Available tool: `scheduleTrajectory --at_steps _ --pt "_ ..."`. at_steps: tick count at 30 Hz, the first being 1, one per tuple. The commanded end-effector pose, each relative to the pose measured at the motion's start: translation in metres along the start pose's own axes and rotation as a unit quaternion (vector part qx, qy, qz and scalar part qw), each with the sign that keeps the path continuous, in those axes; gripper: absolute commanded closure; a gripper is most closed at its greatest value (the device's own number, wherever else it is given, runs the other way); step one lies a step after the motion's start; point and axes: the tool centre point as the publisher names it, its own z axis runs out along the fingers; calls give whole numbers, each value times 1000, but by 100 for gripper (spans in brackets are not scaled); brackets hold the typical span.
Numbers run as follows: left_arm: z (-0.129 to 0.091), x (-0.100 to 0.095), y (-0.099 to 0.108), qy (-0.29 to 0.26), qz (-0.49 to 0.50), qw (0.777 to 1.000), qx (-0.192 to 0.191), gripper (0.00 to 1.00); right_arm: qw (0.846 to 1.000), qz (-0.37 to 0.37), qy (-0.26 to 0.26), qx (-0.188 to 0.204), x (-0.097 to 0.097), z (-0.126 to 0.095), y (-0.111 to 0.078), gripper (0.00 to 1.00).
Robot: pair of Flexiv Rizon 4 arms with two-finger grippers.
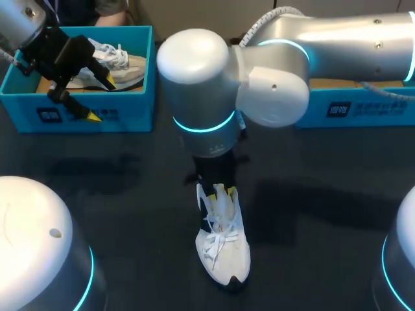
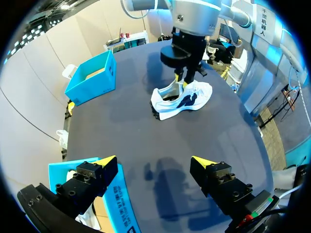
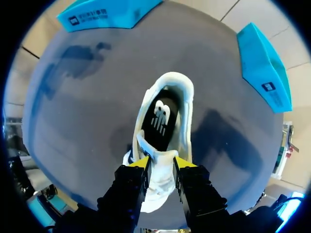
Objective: Take the shoe out of the shoebox, open the shoe tongue, remove and reinsert the insole, then place the shoe into the shoebox
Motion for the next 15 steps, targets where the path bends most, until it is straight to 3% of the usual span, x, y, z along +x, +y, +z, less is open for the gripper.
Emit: scheduleTrajectory --at_steps 1,4,10,15 --pt "0 0 0 0 0 1000 -1 0 999 -11 43 2 -8 28 7 71" --pt "0 0 0 0 0 1000 -1 0 999 -18 45 -2 -7 26 9 74" --pt "0 0 0 0 0 1000 -1 0 999 -40 4 -6 -17 -12 5 73" --pt "0 0 0 0 0 1000 -1 0 992 -125 -15 -10 -23 -40 14 71"
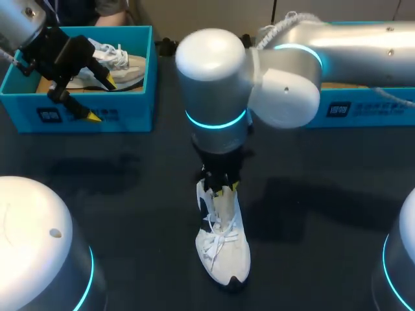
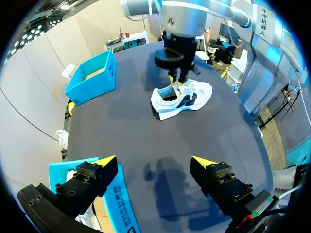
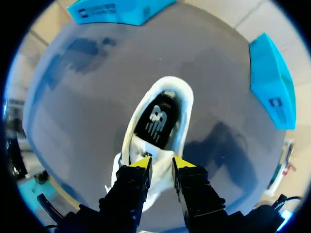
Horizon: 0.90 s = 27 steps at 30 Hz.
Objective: Take the shoe out of the shoebox, open the shoe tongue, remove and reinsert the insole, then place the shoe into the shoebox
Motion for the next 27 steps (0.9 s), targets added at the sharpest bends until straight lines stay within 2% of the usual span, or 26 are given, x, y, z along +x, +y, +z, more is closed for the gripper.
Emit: scheduleTrajectory --at_steps 1,3,6,10,11,12,16,20,22,27 --pt "0 0 0 0 0 1000 -1 0 997 -71 -19 -3 -6 -39 8 70" --pt "0 0 0 0 0 1000 -1 0 991 -135 -24 -8 -10 -45 19 68" --pt "0 0 0 0 0 1000 -1 0 976 -215 -38 -21 -12 -50 31 59" --pt "0 0 0 0 0 1000 -1 0 954 -295 -55 -29 -17 -54 37 49" --pt "0 0 0 0 0 1000 -1 0 950 -307 -57 -28 -19 -55 37 18" --pt "0 0 0 0 0 1000 -1 0 942 -330 -55 -35 -20 -56 37 0" --pt "0 0 0 0 0 1000 -1 0 913 -401 -61 -46 -24 -59 38 0" --pt "0 0 0 0 0 1000 -1 0 894 -441 -52 -63 -30 -59 40 0" --pt "0 0 0 0 0 1000 -1 0 880 -468 -46 -60 -34 -57 45 0" --pt "0 0 0 0 0 1000 -1 0 866 -495 -46 -48 -42 -45 56 0"
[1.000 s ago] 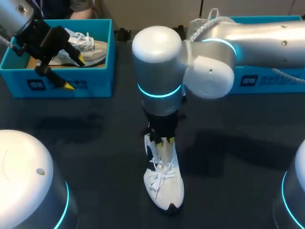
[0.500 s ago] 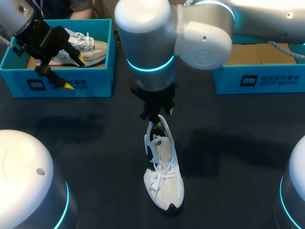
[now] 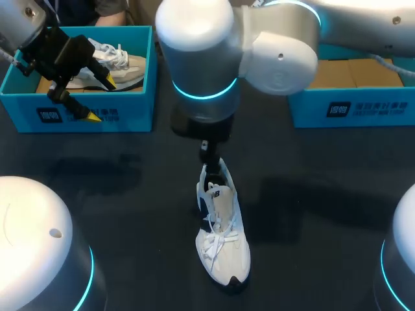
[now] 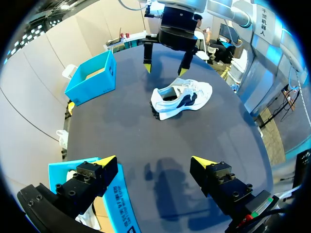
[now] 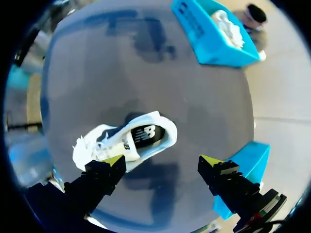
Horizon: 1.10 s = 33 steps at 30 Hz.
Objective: Take the shoe out of the shoebox, open the shoe tongue, remove and reinsert the insole, then place the shoe into the shoebox
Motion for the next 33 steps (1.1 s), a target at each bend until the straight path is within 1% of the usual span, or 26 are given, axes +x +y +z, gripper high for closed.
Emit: scheduleTrajectory --at_steps 1,7,14,17,30,33 --pt "0 0 0 0 0 1000 -1 0 996 -86 14 -16 -11 17 -8 0" --pt "0 0 0 0 0 1000 -1 0 995 -89 23 -27 -20 33 -9 0" --pt "0 0 0 0 0 1000 -1 0 996 -79 43 -27 -27 54 -2 0" --pt "0 0 0 0 0 1000 -1 0 995 -76 47 -37 -29 61 2 0" --pt "0 0 0 0 0 1000 -1 0 993 -83 64 -46 -28 79 23 0" --pt "0 0 0 0 0 1000 -1 0 993 -89 58 -46 -29 81 27 0"
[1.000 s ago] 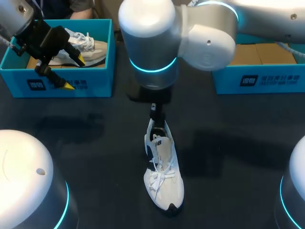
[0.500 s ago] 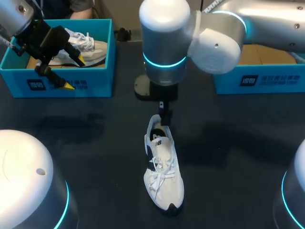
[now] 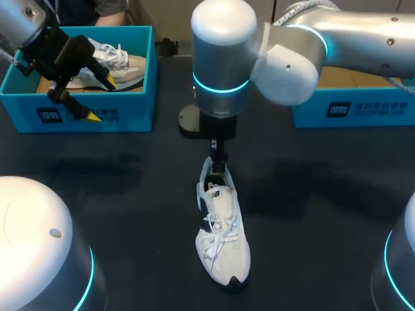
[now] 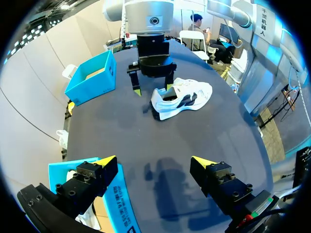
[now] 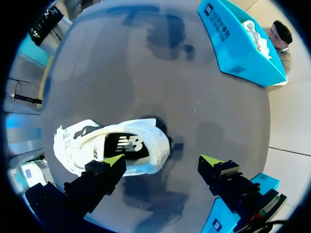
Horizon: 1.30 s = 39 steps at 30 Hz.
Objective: Take the shoe out of the shoebox, open the shoe tongue, remove and reinsert the insole, then place the shoe into the shoebox
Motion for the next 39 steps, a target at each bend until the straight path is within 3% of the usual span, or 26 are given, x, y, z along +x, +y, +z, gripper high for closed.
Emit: scheduleTrajectory --at_steps 1,28,29,32,35,36,39 --pt "0 0 0 0 0 1000 -1 0 1000 -4 -2 3 -4 8 9 0" --pt "0 0 0 0 0 1000 -1 0 1000 -16 13 5 -5 65 7 0" --pt "0 0 0 0 0 1000 -1 0 1000 -16 13 3 -4 66 7 6" --pt "0 0 0 0 0 1000 -1 0 1000 -15 13 3 -3 67 6 52" --pt "0 0 0 0 0 1000 -1 0 1000 -12 14 0 -2 69 4 75" --pt "0 0 0 0 0 1000 -1 0 1000 -10 13 0 -1 70 4 100" --pt "0 0 0 0 0 1000 -1 0 1000 -7 11 -1 0 69 3 100"
